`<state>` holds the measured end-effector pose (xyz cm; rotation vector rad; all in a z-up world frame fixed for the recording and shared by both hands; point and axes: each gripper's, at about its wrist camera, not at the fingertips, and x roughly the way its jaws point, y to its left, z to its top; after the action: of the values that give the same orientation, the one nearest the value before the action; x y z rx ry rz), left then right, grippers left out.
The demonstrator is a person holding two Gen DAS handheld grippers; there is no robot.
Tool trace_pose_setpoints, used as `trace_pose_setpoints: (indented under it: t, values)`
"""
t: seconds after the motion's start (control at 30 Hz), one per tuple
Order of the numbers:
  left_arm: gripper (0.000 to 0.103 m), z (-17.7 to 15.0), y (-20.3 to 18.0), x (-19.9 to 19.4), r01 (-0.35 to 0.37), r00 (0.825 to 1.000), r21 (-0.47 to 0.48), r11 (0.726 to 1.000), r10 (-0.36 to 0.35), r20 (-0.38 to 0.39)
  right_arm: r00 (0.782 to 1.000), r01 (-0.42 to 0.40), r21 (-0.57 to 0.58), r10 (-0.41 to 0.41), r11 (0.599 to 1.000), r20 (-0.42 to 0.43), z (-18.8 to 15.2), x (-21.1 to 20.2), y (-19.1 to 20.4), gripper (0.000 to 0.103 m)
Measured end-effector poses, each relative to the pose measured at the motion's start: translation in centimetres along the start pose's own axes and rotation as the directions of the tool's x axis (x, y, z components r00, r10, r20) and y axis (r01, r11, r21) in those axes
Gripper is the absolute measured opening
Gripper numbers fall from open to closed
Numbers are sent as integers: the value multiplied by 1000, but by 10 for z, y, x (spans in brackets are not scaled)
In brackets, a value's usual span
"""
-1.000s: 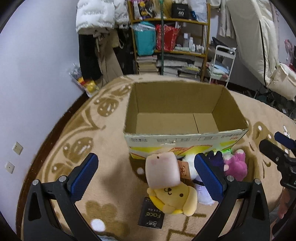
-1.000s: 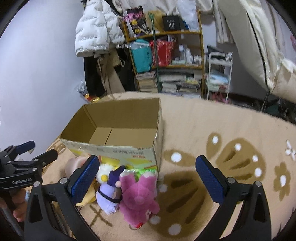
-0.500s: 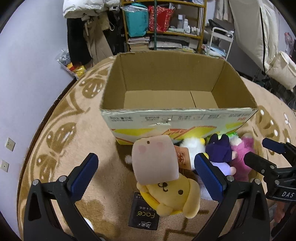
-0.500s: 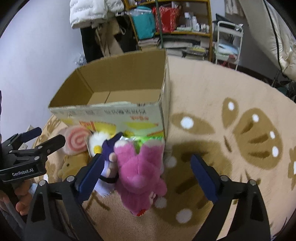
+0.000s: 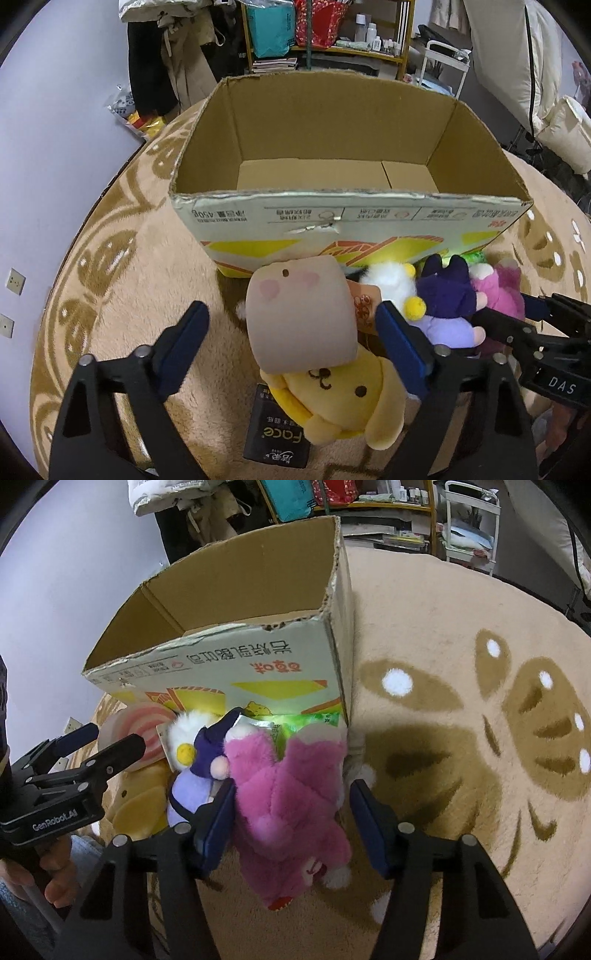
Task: Organize soft objects
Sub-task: 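Grasp the pink roll plush with the left gripper while the right grasps the pink bear, then lift both held plushes up and carry them over the box opening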
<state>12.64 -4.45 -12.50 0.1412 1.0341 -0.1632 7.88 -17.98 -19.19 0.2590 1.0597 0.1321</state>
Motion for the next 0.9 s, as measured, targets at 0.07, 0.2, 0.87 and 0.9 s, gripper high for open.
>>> trace_pose_setpoints:
  t: [0.07, 0.2, 0.87, 0.9]
  values:
    - [80, 0, 0, -1, 8, 1000, -1, 1000, -8, -1, 1000, -4, -15, 4, 1000, 0, 1, -1, 3, 52]
    - [57, -1, 4, -2, 49, 999, -28, 998, -49, 1, 1000, 6, -28, -6, 1000, 3, 1, -1, 8, 51]
    - [36, -13, 5, -61, 16, 990, 3, 1000, -16, 141, 993, 67, -68, -60, 995, 105, -1, -37, 17, 49]
    - [36, -14, 5, -68, 11, 987, 2, 1000, -11, 159, 992, 75, -65, -67, 995, 111, -2, -41, 17, 49]
